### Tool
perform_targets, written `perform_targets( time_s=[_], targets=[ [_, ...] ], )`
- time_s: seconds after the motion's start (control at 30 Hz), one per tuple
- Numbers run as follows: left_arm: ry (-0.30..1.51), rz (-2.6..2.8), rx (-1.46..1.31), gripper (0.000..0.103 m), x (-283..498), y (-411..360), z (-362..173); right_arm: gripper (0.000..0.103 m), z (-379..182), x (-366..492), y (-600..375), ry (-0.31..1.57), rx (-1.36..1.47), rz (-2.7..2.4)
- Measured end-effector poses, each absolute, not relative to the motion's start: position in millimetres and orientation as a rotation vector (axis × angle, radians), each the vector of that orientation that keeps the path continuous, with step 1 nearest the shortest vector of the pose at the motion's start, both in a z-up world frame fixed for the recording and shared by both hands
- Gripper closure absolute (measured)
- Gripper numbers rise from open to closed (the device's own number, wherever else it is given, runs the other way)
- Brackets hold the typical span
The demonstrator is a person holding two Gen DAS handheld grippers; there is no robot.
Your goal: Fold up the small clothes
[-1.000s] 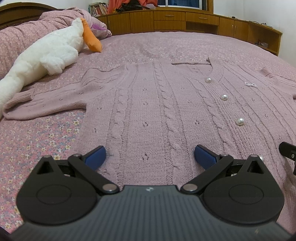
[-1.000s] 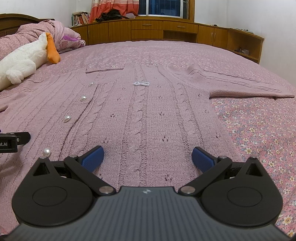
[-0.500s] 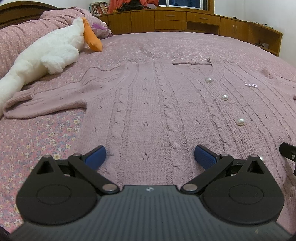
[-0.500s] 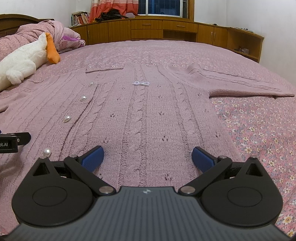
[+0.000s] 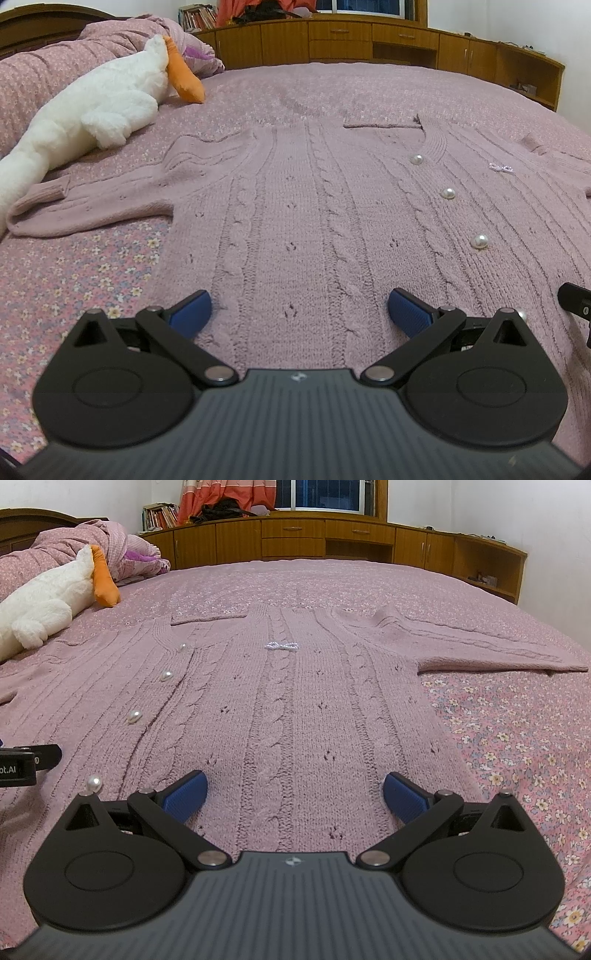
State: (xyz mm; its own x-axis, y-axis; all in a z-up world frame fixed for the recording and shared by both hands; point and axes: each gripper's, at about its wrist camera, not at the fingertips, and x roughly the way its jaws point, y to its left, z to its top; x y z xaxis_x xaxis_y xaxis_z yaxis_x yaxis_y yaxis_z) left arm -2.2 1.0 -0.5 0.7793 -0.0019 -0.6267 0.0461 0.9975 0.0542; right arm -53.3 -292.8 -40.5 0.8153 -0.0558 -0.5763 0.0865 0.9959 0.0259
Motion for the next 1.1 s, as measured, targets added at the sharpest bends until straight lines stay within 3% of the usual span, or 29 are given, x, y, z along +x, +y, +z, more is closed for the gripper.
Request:
perform_targets(
  time_s=[0.47,0.67,1.1],
  targets=[
    [0.799,-0.004,0.054,0.0,10.3,1.8,11.3,0.0,-29.1,-49.5,-309.0,0.668,0.123,-0.012],
    [0.814,0.001,0.046,0.0,5.6,-0.3,21.7,0.0,-10.7,-46.3,-349.6,0.684,0.364,0.019],
    [0.79,-0.031,0.032,0.0,15.1,-24.4,46.8,0.0,26.4,-28.0,-471.8,0.548,0.538,-0.072]
  ],
)
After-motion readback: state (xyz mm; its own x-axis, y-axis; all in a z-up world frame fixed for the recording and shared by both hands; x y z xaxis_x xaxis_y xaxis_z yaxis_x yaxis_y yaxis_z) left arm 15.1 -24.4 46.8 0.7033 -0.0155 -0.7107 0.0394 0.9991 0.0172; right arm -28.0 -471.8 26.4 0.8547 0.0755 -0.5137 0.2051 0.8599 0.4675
